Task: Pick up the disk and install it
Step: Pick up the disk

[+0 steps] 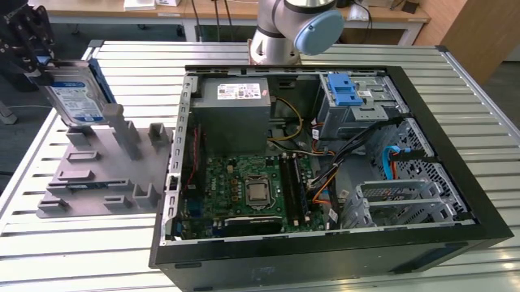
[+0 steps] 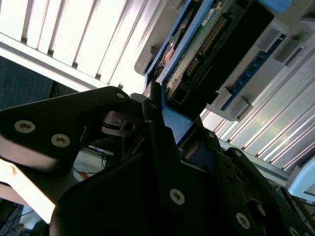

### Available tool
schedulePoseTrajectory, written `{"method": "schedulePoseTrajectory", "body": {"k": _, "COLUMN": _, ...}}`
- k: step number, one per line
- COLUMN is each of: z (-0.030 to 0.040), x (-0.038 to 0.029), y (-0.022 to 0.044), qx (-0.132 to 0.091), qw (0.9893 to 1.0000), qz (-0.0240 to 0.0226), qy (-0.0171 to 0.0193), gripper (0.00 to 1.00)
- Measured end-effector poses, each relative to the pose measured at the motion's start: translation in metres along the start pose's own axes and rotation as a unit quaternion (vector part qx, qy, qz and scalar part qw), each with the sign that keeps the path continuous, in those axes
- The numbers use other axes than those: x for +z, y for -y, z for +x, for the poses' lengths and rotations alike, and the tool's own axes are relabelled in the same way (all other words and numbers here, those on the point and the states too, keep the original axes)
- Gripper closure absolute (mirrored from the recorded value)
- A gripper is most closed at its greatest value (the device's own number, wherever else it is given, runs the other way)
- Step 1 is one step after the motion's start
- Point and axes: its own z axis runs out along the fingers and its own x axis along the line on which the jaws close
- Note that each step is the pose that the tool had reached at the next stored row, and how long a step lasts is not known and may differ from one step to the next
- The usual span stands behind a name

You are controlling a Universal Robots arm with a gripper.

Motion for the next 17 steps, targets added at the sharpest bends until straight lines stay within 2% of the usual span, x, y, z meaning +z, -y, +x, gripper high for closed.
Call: {"method": "schedulePoseTrajectory", "body": {"k": 17, "z": 0.0000, "x": -0.0106, "y": -0.0001, "qx": 0.000, "qw": 1.0000, "qz": 0.0000, "qy": 0.0000, "gripper": 0.64}}
